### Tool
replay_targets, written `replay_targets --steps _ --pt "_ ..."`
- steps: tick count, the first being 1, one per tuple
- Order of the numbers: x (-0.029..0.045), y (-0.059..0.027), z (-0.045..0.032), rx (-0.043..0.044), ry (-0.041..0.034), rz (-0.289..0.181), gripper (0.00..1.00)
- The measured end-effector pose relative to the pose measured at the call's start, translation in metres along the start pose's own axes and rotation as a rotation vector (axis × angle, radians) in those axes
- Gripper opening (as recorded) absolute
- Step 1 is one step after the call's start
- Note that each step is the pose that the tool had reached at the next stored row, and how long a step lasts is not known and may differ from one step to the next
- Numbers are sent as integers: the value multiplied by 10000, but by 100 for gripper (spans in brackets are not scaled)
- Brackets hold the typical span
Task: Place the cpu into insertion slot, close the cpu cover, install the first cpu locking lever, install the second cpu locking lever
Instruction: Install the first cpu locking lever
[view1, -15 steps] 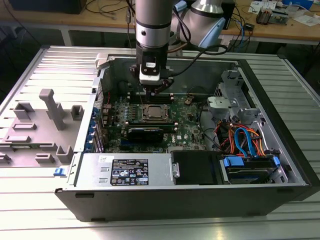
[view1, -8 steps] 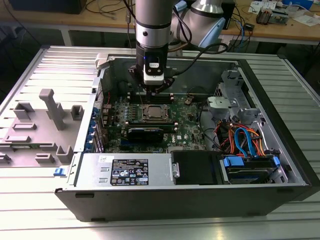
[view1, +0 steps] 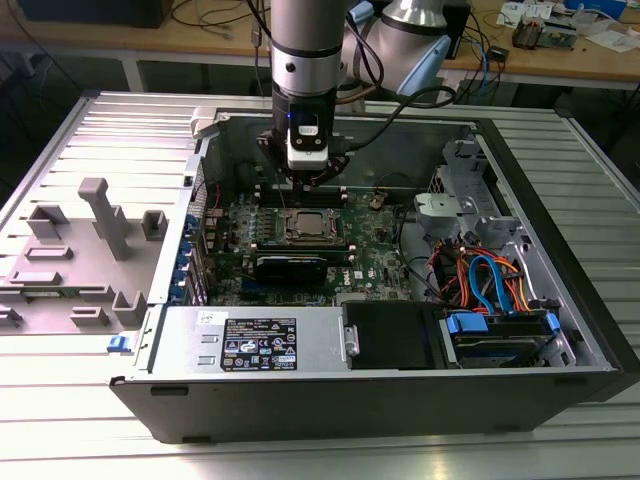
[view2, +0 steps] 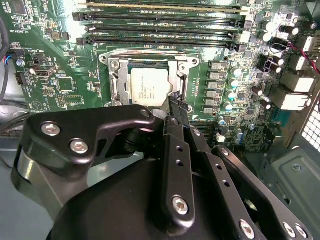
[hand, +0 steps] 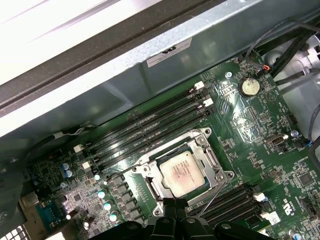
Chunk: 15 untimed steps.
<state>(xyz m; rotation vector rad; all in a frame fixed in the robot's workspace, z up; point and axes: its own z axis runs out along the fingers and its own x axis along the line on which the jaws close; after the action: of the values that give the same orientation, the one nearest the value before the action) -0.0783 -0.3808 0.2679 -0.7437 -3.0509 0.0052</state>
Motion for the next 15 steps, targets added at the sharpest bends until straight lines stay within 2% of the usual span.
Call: replay_targets --steps 5,7,12,15 --pt "7 -3 2 -2 0 -46 11" --pt "19 -10 6 -1 0 -193 11" --pt "50 -26 34 0 -2 -897 11" --pt "59 -31 34 -2 -7 -913 11"
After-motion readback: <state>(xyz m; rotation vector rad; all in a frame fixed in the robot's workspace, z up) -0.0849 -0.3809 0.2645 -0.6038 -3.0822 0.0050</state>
